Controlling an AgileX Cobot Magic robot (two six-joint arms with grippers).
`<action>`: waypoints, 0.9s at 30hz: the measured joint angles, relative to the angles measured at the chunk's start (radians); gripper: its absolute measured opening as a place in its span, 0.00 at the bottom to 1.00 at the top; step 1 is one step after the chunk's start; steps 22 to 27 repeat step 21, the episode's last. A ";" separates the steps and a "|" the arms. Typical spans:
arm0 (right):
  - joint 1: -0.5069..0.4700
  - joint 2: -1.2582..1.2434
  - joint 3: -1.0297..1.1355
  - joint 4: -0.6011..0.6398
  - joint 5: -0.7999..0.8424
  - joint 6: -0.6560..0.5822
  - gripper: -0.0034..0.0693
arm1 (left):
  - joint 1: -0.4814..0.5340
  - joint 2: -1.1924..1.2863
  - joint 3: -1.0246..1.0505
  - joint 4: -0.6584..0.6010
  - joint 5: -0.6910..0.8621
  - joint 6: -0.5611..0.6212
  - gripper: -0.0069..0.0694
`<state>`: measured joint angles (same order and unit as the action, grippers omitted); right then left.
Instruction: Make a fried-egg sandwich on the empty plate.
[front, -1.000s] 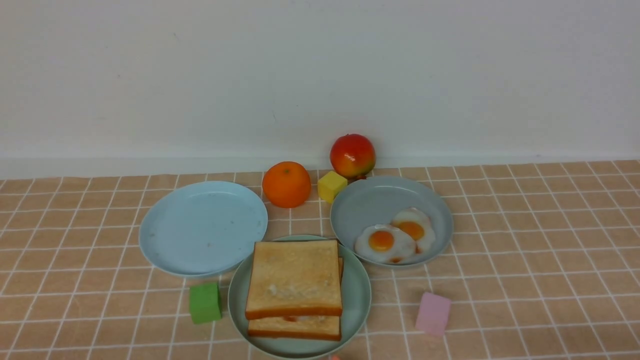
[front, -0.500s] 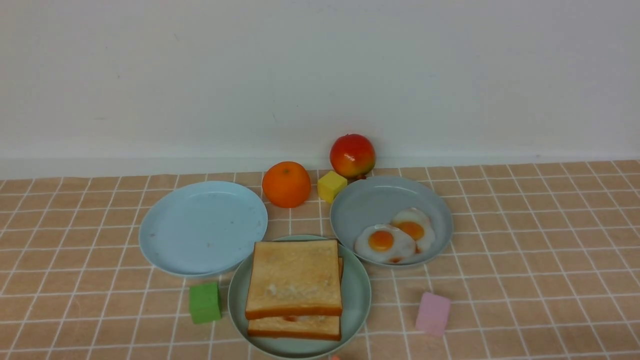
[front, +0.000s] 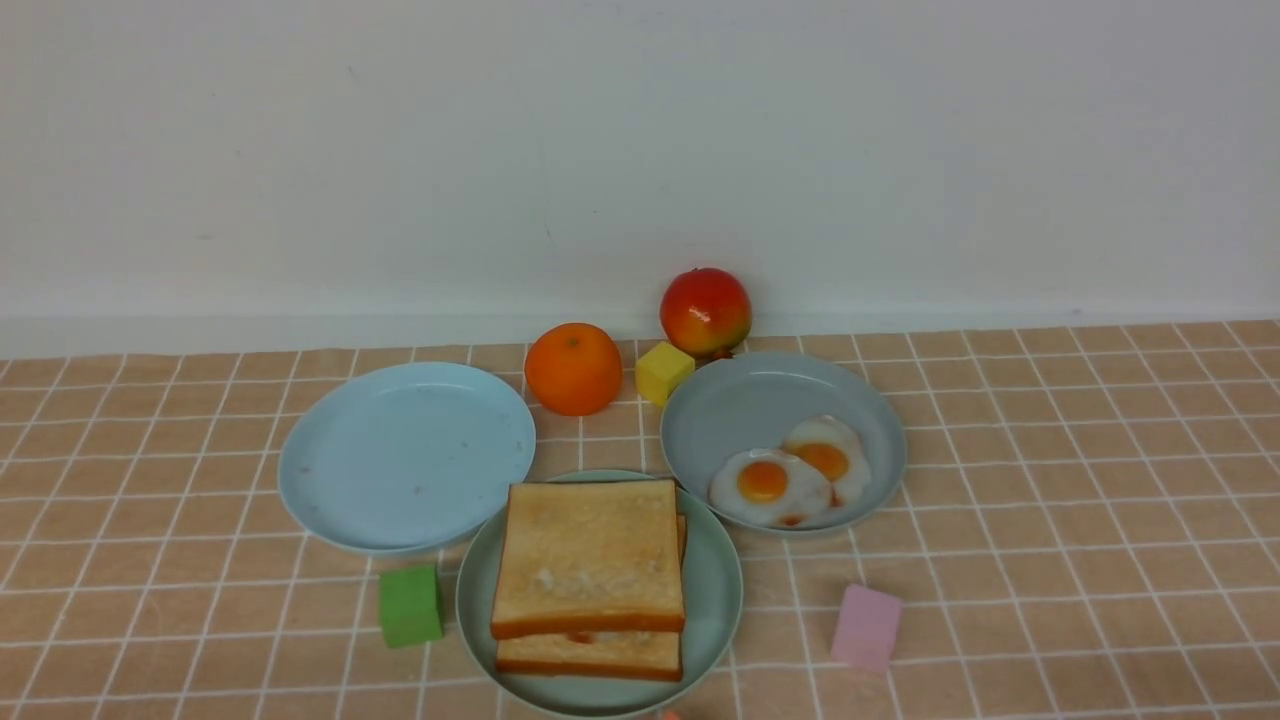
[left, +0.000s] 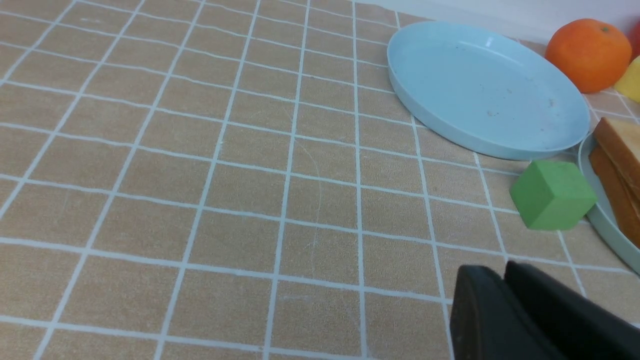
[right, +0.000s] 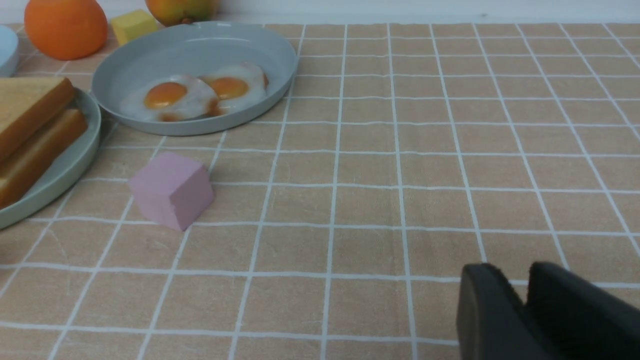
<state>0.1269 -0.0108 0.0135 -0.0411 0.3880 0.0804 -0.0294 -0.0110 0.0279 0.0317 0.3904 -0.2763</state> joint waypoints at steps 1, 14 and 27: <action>0.000 0.000 0.000 0.000 0.000 0.000 0.25 | 0.000 0.000 0.000 0.000 0.000 0.000 0.18; 0.000 0.000 0.000 0.000 0.000 0.000 0.26 | 0.000 0.000 0.000 0.000 0.000 0.000 0.21; 0.000 0.000 0.000 0.000 0.000 0.000 0.27 | 0.000 0.000 0.000 0.000 0.000 0.000 0.21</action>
